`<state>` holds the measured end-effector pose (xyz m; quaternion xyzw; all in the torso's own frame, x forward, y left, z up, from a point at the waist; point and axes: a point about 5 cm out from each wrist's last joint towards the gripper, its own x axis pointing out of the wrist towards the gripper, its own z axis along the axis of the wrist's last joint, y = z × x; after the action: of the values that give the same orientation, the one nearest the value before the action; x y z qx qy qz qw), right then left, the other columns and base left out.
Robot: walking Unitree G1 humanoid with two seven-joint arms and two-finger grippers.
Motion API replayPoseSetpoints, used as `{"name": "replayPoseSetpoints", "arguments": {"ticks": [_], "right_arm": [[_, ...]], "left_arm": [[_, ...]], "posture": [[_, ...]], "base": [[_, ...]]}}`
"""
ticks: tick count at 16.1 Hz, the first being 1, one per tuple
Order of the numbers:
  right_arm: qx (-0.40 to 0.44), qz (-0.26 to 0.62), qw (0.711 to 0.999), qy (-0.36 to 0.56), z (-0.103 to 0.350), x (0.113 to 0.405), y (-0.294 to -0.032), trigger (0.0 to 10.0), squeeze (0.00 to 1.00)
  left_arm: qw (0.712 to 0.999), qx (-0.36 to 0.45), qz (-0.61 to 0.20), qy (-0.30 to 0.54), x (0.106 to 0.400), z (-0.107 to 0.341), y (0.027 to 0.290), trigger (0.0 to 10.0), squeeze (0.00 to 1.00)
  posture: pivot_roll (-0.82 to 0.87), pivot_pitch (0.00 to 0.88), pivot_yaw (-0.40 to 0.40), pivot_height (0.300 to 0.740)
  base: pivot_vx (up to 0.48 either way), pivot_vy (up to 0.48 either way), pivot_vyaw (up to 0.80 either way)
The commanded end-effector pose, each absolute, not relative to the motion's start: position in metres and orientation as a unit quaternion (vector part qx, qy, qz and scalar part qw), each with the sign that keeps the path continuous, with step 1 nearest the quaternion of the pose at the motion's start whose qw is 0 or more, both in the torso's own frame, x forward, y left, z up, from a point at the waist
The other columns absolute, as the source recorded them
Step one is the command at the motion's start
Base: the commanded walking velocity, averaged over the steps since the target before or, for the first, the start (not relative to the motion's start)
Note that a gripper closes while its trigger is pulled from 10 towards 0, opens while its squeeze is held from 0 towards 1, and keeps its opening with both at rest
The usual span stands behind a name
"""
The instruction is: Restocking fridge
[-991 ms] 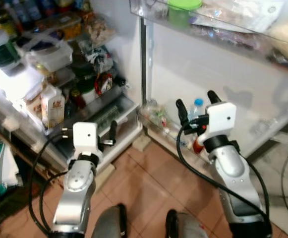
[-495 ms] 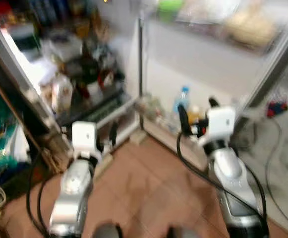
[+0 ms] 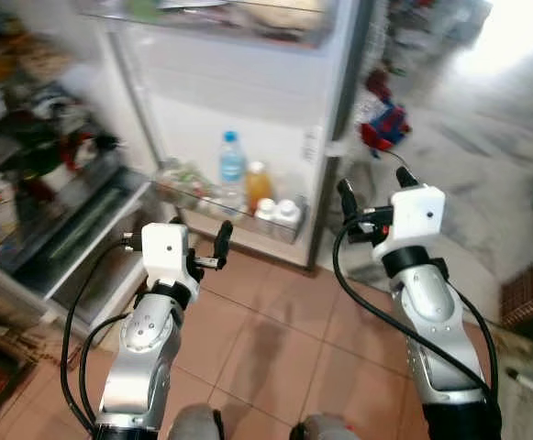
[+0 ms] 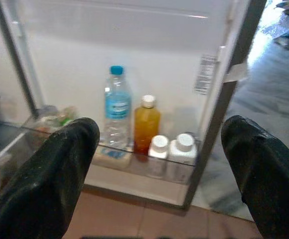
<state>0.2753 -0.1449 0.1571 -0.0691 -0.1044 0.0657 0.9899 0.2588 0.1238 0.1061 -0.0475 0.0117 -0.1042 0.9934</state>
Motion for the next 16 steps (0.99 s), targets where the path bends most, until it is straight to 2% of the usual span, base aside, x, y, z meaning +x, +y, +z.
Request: {"name": "replayPoseSetpoints", "arguments": {"ticks": [1, 7, 16], "right_arm": [[-0.071, 0.077, 0.988, -0.114, 0.160, 0.277, -0.140, 10.0, 0.00], [-0.077, 0.095, 0.985, -0.125, 0.166, 0.290, -0.142, 10.0, 0.00], [-0.075, 0.130, 0.979, -0.137, 0.168, 0.291, -0.136, 10.0, 0.00]], "left_arm": [[0.994, -0.045, -0.098, 0.004, 0.258, 0.108, 0.128, 10.0, 0.00], [0.995, -0.045, -0.092, 0.000, 0.257, 0.109, 0.132, 10.0, 0.00], [0.995, -0.043, -0.086, -0.001, 0.257, 0.109, 0.133, 10.0, 0.00]], "posture": [[0.04, 0.079, 0.037, 0.740], [0.05, 0.078, 0.032, 0.740], [0.04, 0.080, 0.028, 0.740]], "base": [[0.000, 0.000, 0.00], [0.086, -0.333, 0.00], [0.312, -0.359, 0.67]]}}
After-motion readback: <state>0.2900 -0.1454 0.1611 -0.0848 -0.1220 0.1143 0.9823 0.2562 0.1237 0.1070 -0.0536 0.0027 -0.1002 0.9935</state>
